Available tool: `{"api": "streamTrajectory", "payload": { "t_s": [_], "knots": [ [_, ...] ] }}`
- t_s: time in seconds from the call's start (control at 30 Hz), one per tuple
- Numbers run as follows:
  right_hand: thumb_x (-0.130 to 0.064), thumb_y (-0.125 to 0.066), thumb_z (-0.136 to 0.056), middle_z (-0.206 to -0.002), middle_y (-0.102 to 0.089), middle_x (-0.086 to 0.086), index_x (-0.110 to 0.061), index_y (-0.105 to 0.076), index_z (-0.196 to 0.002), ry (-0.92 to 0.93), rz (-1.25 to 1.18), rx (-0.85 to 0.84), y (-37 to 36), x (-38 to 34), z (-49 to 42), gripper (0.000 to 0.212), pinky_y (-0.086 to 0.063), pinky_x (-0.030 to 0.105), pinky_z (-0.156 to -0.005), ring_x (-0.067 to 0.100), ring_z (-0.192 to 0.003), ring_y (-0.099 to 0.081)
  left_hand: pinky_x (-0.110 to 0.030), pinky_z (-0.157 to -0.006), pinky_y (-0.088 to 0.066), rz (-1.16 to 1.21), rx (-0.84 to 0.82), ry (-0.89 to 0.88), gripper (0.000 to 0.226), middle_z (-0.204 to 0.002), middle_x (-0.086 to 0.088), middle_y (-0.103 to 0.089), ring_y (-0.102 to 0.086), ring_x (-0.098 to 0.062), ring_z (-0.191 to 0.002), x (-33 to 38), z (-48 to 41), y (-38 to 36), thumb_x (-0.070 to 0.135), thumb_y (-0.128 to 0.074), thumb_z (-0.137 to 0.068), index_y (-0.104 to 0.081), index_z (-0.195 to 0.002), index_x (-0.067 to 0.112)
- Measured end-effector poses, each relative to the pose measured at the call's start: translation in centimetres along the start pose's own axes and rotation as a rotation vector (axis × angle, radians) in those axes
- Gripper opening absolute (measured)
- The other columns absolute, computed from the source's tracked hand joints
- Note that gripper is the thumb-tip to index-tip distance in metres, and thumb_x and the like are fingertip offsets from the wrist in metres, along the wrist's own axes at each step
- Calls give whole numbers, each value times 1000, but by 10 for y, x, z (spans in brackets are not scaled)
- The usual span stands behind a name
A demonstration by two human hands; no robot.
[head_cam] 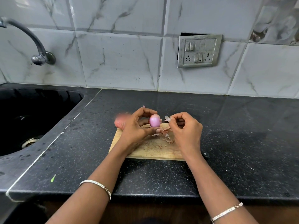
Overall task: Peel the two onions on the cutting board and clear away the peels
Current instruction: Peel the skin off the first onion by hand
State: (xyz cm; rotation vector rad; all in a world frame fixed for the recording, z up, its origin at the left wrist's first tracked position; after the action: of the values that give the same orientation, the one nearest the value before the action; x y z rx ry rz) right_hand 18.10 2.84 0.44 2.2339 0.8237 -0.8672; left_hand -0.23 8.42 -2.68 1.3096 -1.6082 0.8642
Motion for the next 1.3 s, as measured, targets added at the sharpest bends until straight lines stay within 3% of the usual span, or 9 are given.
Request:
{"api": "streamTrajectory", "payload": {
  "t_s": [0.2, 0.4, 0.53, 0.7, 0.97, 1.13, 1.3],
  "knots": [
    [-8, -69, -84, -93, -70, -13, -21, -75, -95, 86, 23, -71, -6, -11, 1, 19, -51, 17, -70, 2, -83, -65, -51, -94, -58, -48, 25, 7, 61, -112, -5, -74, -70, -29, -107, -4, -2, 5, -1, -94, -61, -66, -112, 16],
    [-22, -75, -86, -82, -74, -14, -21, -78, -94, 38, -95, -181, -17, -14, 6, 8, -51, 12, -66, 0, -77, -68, -23, -92, -53, -193, -6, -82, 56, -105, 3, -76, -70, -13, -101, 6, -2, 0, 0, -94, -62, -70, -110, 14],
    [-32, -80, -86, -82, -76, -13, -22, -78, -95, 1, -137, -209, -20, -9, 6, 14, -58, 20, -70, 1, -77, -71, -22, -93, -53, -231, -27, -124, 53, -107, 4, -75, -70, -11, -103, 10, -1, -3, 4, -93, -67, -69, -113, 16],
    [-27, -80, -87, -83, -77, -13, -19, -81, -98, 8, -141, -183, -15, -10, 5, 13, -59, 20, -70, -4, -74, -71, -19, -91, -53, -249, -23, -153, 49, -107, 3, -76, -71, -9, -101, 15, -1, -4, 5, -92, -70, -71, -113, 13],
    [-22, -78, -88, -91, -78, -10, -17, -81, -100, 78, -87, -162, -14, -15, 6, 14, -57, 21, -85, -8, -88, -70, -35, -90, -58, -429, 60, -269, 46, -103, 12, -72, -70, -7, -97, 29, 4, 0, 18, -96, -64, -74, -105, 23],
    [-19, -78, -87, -84, -71, -22, -17, -81, -98, 122, -84, -153, -12, -20, 6, 12, -57, 19, -77, -7, -82, -70, -36, -89, -58, -453, 64, -262, 48, -104, 11, -71, -70, -6, -97, 28, 3, 1, 17, -97, -63, -73, -104, 27],
    [-20, -79, -87, -84, -78, -7, -16, -81, -98, 152, -86, -157, -14, -22, 8, 12, -57, 20, -74, 3, -81, -72, -37, -90, -58, -443, 82, -257, 48, -105, 10, -71, -69, -6, -97, 26, 3, 3, 17, -96, -63, -74, -106, 23]
  ]
}}
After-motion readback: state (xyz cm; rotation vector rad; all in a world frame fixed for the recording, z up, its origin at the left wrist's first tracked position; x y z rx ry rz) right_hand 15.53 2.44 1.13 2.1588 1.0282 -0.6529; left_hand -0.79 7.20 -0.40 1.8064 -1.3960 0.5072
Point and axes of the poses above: each hand's wrist, its own z-axis away from the middle knuckle, its own y-axis out of the back of the hand, x = y × z, the point moved 10 cm from there along -z, towards the middle knuckle
